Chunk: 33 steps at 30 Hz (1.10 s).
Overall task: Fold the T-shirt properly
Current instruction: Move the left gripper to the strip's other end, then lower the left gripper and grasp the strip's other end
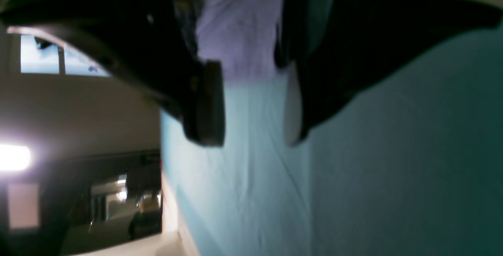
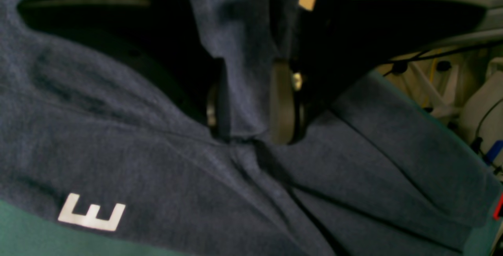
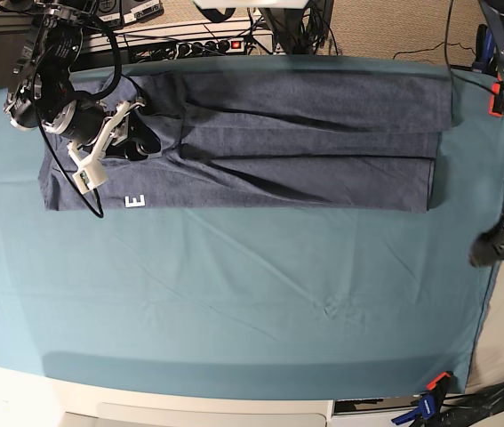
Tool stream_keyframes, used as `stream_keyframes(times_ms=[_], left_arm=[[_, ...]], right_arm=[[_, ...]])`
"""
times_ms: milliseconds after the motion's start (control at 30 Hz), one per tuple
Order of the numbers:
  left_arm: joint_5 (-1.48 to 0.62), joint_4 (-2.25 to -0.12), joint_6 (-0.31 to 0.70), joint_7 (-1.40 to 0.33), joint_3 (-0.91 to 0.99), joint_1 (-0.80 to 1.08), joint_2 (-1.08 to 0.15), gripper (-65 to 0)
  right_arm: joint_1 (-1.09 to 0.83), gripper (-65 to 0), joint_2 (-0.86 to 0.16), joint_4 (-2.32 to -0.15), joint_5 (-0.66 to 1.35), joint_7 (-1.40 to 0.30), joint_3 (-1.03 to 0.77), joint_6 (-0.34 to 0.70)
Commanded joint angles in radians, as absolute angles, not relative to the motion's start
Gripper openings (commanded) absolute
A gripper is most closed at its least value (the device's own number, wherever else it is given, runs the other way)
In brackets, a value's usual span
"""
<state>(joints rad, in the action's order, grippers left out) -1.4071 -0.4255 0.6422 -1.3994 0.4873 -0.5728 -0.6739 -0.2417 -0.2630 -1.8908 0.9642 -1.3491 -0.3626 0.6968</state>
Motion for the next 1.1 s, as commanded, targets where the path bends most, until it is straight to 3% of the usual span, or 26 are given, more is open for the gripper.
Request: stream_keyframes(times_ms=[0, 267, 500, 767, 1067], left_arm=[[-1.467, -0.442, 0.648, -1.396, 0.463, -0.588, -0.704, -37.9], [-1.484, -0.442, 0.655, -1.396, 0.303, -0.492, -0.724, -37.9], [-1.484, -0.454, 0.648, -1.396, 0.277, -0.383, -0.780, -37.9], [-1.484, -0.680, 0.650, -1.396, 0.277, -0.188, -0.816, -37.9], [-1.484, -0.831, 0.652, -1.396, 0.277, -0.047, -0.745, -37.9]], right_arm=[[-0.235, -46.3, -0.274, -1.903, 0.978, -1.324, -0.368, 0.698], [-0.235, -46.3, -0.274, -1.903, 0.967, -1.324, -0.368, 0.698], [-0.235, -46.3, -0.274, -1.903, 0.968, -1.325, -0.368, 0.698], [-0.235, -46.3, -0.274, -1.903, 0.968, -1.325, -0.368, 0.698], [-0.235, -46.3, -0.274, -1.903, 0.968, -1.327, -0.368, 0.698]])
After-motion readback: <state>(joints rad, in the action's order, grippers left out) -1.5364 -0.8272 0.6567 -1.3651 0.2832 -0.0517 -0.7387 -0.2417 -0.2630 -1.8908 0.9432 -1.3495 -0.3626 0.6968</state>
